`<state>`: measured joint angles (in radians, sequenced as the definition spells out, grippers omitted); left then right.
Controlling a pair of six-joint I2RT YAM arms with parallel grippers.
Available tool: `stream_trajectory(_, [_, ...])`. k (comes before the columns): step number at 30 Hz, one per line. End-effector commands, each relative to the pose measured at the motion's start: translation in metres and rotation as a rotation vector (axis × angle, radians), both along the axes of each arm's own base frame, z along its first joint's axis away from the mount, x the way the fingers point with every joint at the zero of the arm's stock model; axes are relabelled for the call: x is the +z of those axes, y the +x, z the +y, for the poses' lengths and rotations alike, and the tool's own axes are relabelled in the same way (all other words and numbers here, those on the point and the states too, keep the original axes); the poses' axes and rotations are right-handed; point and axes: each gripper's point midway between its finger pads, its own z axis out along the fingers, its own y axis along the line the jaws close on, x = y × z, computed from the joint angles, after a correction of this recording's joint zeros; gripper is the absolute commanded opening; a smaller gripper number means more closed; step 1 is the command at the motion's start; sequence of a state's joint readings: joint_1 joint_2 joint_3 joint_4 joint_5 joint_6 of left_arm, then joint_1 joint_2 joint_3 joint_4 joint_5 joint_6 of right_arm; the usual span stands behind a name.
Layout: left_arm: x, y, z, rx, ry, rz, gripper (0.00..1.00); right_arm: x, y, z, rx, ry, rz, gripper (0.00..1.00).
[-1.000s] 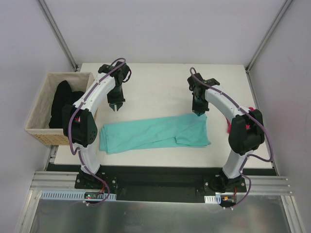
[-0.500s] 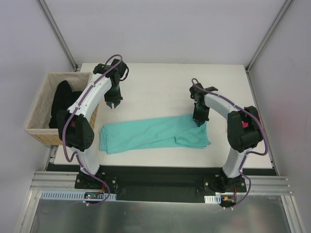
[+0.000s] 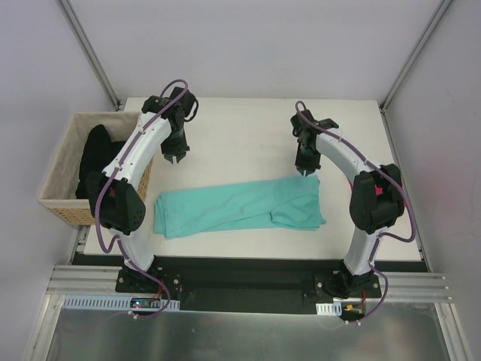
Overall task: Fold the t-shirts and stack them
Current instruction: Rotate the tshirt 90 degrees
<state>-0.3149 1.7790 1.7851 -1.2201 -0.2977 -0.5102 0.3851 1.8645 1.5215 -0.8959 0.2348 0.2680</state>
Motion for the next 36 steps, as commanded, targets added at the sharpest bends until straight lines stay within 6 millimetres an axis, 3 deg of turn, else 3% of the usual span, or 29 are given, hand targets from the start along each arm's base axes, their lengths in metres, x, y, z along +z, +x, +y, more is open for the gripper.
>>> stream_trajectory(1, [0.036, 0.003, -0.001, -0.002, -0.024, -0.113, 0.18, 0.056, -0.001, 0.005, 0.065, -0.04, -0.119, 0.15])
stream_trajectory(4, [0.044, 0.007, -0.001, -0.001, -0.028, -0.148, 0.18, 0.052, -0.011, 0.011, 0.063, -0.021, -0.091, 0.12])
stream_trajectory(6, [0.049, 0.008, 0.0, 0.0, -0.027, -0.166, 0.18, 0.04, -0.021, 0.014, 0.055, -0.009, -0.059, 0.02])
stream_trajectory(16, [0.086, 0.011, 0.006, -0.006, -0.032, -0.289, 0.21, -0.011, -0.051, 0.026, -0.011, 0.079, 0.044, 0.01])
stream_trajectory(28, [0.095, -0.005, 0.021, 0.008, -0.014, -0.289, 0.22, -0.072, -0.087, 0.037, -0.094, 0.167, 0.207, 0.01])
stream_trajectory(36, [0.088, -0.013, 0.029, 0.015, 0.013, -0.248, 0.22, -0.102, -0.104, 0.036, -0.151, 0.183, 0.281, 0.01])
